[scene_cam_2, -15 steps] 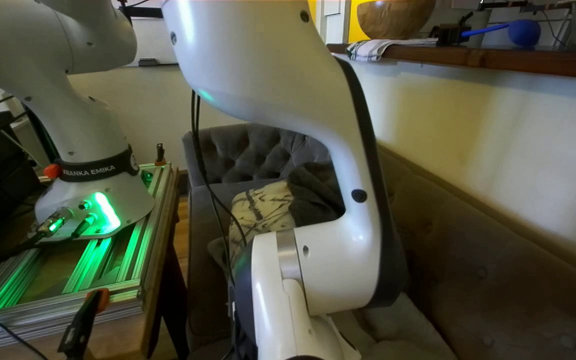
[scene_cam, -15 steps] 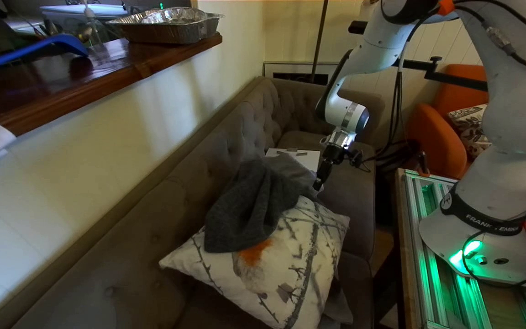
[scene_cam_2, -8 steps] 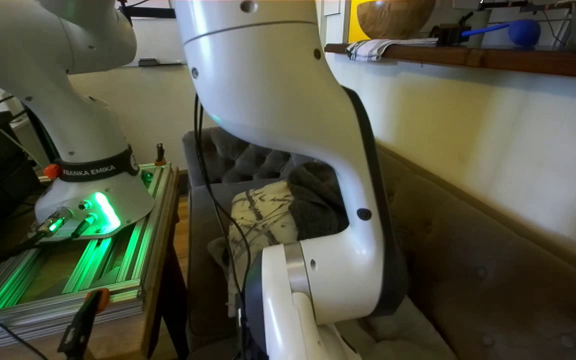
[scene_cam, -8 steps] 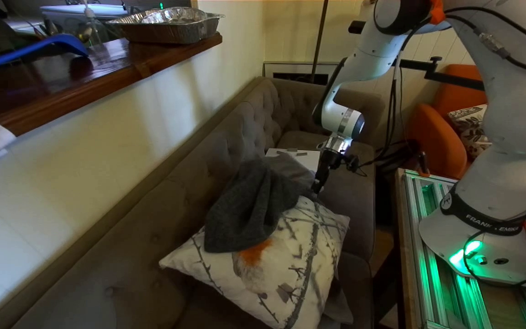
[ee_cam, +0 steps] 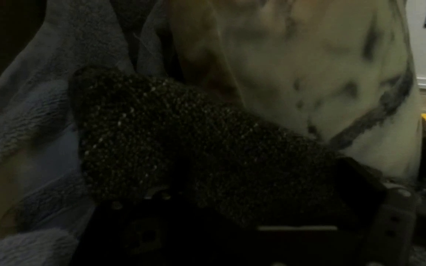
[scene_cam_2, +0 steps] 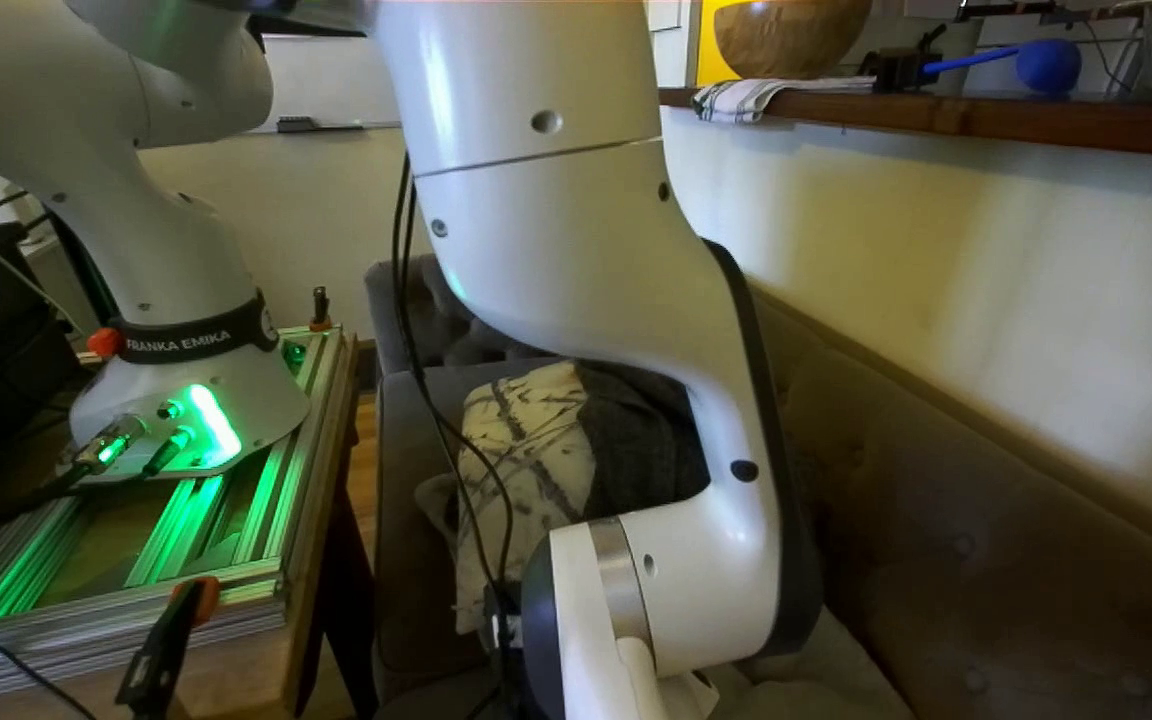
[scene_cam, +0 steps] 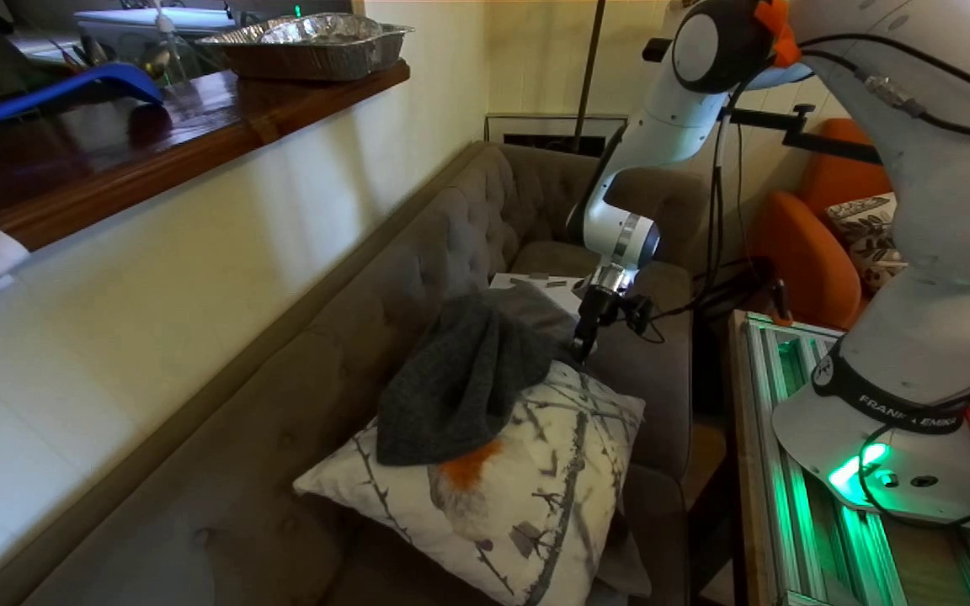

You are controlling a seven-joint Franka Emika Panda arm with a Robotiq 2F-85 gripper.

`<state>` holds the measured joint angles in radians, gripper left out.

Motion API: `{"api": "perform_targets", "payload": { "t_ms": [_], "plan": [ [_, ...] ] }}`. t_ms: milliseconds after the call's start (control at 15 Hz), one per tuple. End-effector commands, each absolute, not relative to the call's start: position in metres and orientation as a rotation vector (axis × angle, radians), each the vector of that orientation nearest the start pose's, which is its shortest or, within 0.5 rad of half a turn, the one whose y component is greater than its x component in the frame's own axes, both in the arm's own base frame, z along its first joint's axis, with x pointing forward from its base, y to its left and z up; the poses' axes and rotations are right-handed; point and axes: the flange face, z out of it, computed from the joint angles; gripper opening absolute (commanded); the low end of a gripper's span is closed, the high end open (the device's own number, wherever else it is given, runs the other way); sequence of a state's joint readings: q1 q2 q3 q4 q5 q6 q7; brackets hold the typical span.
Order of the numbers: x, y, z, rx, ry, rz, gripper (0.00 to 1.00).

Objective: Place the grey towel over the pillow on the left.

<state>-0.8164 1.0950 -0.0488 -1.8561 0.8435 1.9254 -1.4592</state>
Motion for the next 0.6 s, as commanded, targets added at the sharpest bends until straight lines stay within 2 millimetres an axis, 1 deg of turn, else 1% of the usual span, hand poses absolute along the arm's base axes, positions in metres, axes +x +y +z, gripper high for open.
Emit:
{"api": "perform_targets", "payload": {
  "t_ms": [0, 200, 400, 467, 533],
  "plan": [
    [0.331, -0.312, -0.101, -2.016, 0.146, -0.021, 1.0],
    [0.332, -0.312, -0.109, -2.0, 0.172, 0.039, 1.0],
    [0.334, -0.307, -0.113, -1.956, 0.161, 0.083, 1.0],
    [0.335, -0.305, -0.113, -1.941, 0.158, 0.089, 0.75],
    [0.336, -0.304, -0.114, -1.931, 0.153, 0.093, 0.72]
  ]
}}
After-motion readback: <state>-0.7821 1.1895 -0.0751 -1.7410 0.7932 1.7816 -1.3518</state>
